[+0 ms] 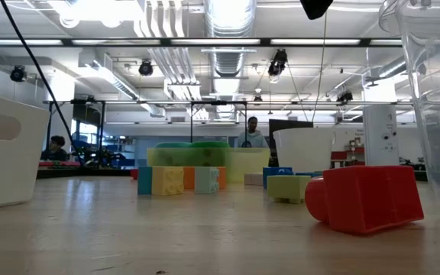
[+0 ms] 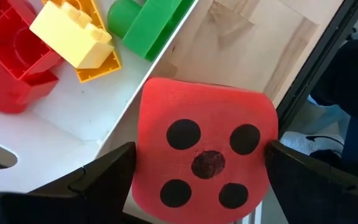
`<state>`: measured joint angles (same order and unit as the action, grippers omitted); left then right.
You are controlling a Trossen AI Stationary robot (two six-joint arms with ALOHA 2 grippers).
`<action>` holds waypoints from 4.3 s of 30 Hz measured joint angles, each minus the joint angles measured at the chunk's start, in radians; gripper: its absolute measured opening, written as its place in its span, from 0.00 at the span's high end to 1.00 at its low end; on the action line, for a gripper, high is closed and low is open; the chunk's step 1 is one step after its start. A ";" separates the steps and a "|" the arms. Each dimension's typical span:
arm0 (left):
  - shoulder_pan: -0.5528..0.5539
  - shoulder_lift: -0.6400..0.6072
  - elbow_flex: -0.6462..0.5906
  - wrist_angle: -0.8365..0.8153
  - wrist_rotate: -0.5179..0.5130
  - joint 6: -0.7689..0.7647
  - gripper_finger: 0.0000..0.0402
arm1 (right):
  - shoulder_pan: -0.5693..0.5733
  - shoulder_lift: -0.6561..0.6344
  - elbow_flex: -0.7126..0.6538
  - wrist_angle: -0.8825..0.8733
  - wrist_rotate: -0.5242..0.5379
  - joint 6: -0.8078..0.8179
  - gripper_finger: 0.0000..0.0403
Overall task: Pick & Place Toys
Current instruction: Put the pink die into the yellow bin
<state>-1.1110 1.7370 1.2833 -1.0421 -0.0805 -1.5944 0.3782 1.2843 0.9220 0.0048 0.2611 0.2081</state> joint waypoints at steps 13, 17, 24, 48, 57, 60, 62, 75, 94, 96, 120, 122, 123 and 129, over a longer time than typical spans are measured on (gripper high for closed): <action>0.000 -0.007 0.038 -0.064 0.002 -0.003 0.16 | 0.000 0.000 0.000 0.000 0.000 0.000 0.98; 0.000 -0.007 0.037 -0.082 0.002 -0.003 0.16 | 0.000 0.000 0.000 0.000 0.000 0.000 0.98; 0.000 -0.007 0.043 -0.054 0.002 -0.003 0.16 | 0.000 0.000 0.000 0.000 0.000 0.000 0.98; -0.006 -0.008 0.117 -0.127 0.017 0.257 0.16 | 0.001 0.000 0.000 0.000 0.000 0.000 0.98; -0.006 -0.008 0.117 -0.181 -0.011 0.261 0.16 | 0.001 0.000 0.000 0.000 0.000 0.000 0.98; -0.006 -0.008 0.117 -0.175 -0.036 0.264 0.16 | 0.001 0.000 0.000 0.000 0.000 0.000 0.98; -0.006 -0.008 0.117 -0.178 -0.065 0.272 0.16 | 0.001 0.000 0.000 0.000 0.000 0.000 0.98; -0.006 -0.006 0.070 -0.087 -0.049 0.170 0.05 | 0.000 0.000 0.000 0.000 0.000 0.000 0.98; -0.011 -0.006 0.005 -0.039 0.015 0.238 0.01 | 0.000 0.000 0.000 0.000 0.000 0.000 0.98; -0.012 -0.006 0.005 -0.035 0.014 0.245 0.01 | 0.000 0.000 0.000 0.000 0.000 0.000 0.98; -0.013 -0.014 0.033 -0.024 0.018 0.258 0.01 | 0.001 0.000 0.000 0.000 0.000 0.000 0.98; -0.013 -0.009 0.033 -0.024 0.018 0.243 0.01 | 0.001 0.000 0.000 0.000 0.000 0.000 0.98; -0.013 -0.006 0.033 -0.024 0.018 0.237 0.01 | 0.001 0.000 0.000 0.000 0.000 0.000 0.98; -0.013 0.014 0.032 -0.024 0.018 0.235 0.01 | 0.001 0.000 0.000 0.000 0.000 0.000 0.98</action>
<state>-1.1244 1.7515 1.3151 -1.0664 -0.0628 -1.3595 0.3790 1.2842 0.9219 0.0048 0.2611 0.2085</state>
